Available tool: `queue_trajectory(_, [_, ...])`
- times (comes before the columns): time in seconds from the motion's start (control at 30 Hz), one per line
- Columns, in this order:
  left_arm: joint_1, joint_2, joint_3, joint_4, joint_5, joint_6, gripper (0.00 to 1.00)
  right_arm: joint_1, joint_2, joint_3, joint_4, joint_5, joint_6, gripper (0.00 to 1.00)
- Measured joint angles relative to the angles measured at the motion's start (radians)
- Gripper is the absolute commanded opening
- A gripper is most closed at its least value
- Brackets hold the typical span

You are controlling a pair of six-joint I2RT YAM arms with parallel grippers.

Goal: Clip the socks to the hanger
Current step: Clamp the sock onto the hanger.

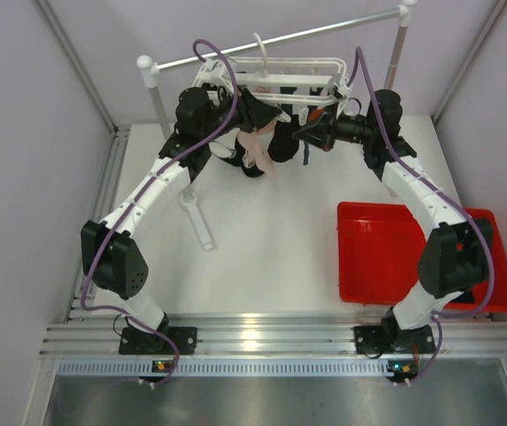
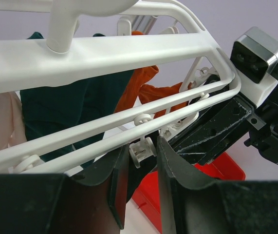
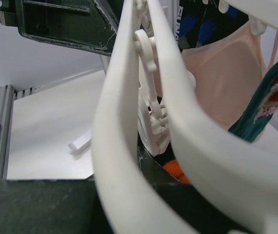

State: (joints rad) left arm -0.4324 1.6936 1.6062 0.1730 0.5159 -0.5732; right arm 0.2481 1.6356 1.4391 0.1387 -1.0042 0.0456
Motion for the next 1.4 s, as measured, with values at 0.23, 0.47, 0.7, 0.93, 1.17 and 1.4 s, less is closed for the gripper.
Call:
queue_trajectory(0.23, [0.0,0.0,0.0,0.001,0.001,0.0,0.0,0.0,0.0,0.0,0.004,-0.001,0.034,0.0])
queue_trajectory(0.47, [0.0,0.0,0.0,0.003,0.004,-0.005,0.0,0.0,0.003,0.0,0.009,-0.016,0.057,0.0])
queue_trajectory(0.7, [0.0,0.0,0.0,0.005,0.006,-0.013,0.0,-0.002,0.011,0.001,0.021,-0.041,0.068,0.0])
queue_trajectory(0.93, [0.0,0.0,0.0,0.005,0.008,-0.012,0.0,-0.003,0.009,-0.012,0.025,-0.078,0.024,0.0])
queue_trajectory(1.17, [0.002,0.0,0.0,-0.002,0.008,-0.005,0.0,-0.004,0.009,-0.019,-0.013,-0.133,-0.039,0.0])
queue_trajectory(1.4, [0.002,0.0,0.0,-0.006,0.009,0.001,0.0,-0.005,0.009,-0.019,-0.012,-0.162,-0.05,0.0])
